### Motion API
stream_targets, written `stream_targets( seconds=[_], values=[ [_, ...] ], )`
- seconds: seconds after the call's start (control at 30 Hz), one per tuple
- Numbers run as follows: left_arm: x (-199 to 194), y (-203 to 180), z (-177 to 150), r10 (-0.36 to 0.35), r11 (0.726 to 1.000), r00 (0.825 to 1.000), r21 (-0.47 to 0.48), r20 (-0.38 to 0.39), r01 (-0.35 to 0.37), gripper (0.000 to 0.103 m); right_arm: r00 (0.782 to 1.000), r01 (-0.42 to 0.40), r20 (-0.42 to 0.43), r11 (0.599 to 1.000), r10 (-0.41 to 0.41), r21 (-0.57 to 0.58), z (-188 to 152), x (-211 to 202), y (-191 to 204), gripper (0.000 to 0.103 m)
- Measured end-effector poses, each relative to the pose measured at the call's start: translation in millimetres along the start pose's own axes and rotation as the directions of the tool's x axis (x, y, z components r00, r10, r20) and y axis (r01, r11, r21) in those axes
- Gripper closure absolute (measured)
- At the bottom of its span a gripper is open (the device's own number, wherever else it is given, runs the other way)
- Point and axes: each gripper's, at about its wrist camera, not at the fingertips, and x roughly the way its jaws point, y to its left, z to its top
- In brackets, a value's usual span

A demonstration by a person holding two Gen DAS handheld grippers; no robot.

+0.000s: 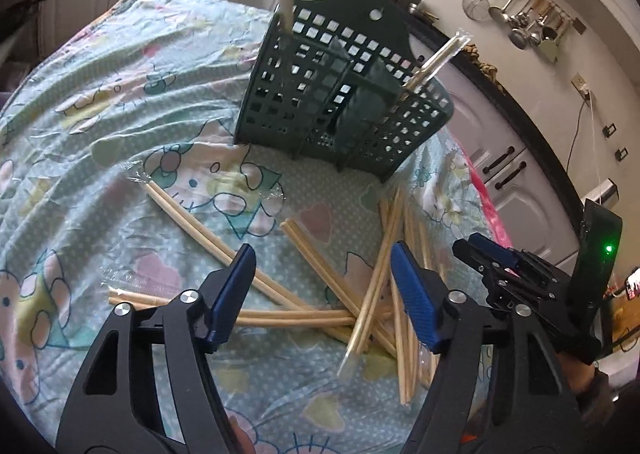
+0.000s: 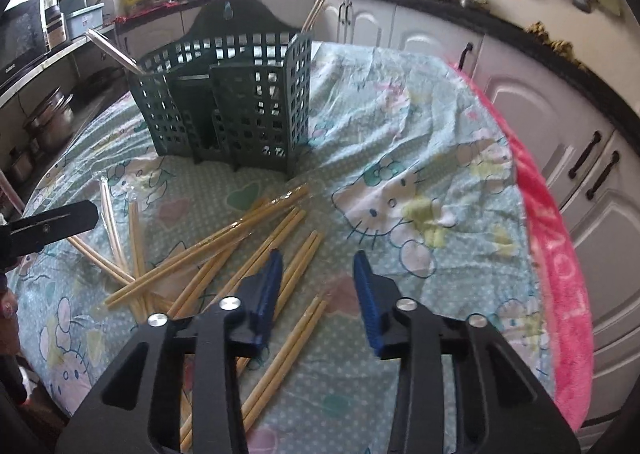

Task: Organize utensils
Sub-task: 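Close the right gripper on a chopstick while the left gripper grasps another chopstick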

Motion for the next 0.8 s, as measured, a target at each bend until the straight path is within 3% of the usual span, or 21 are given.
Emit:
stream_targets(
  seconds=[0.23, 0.57, 0.7, 0.8],
  values=[
    [16.2, 5.0, 9.8, -0.016, 0.999, 0.999, -0.039, -0.043, 0.014, 0.047, 0.995, -0.067, -0.067, 0.996, 0.071, 0.059, 11.2, 25.8, -5.3, 0.077],
    [34.1, 11.8, 20.7, -0.004, 0.998, 0.996, -0.058, -0.095, -0.001, 0.048, 0.98, -0.092, -0.161, 0.979, 0.121, 0.18, 23.2, 60.4, -23.1, 0.079],
    [41.4, 17.2, 21.9, -0.007, 0.997, 0.993, -0.082, -0.115, -0.003, 0.053, 0.977, -0.096, -0.169, 0.973, 0.133, 0.209, 27.8, 66.8, -27.8, 0.082],
    [45.2, 22.7, 20.9, -0.012, 0.994, 0.992, -0.111, -0.127, -0.002, 0.063, 0.975, -0.1, -0.17, 0.969, 0.14, 0.226, 31.1, 70.3, -32.2, 0.088]
  ],
)
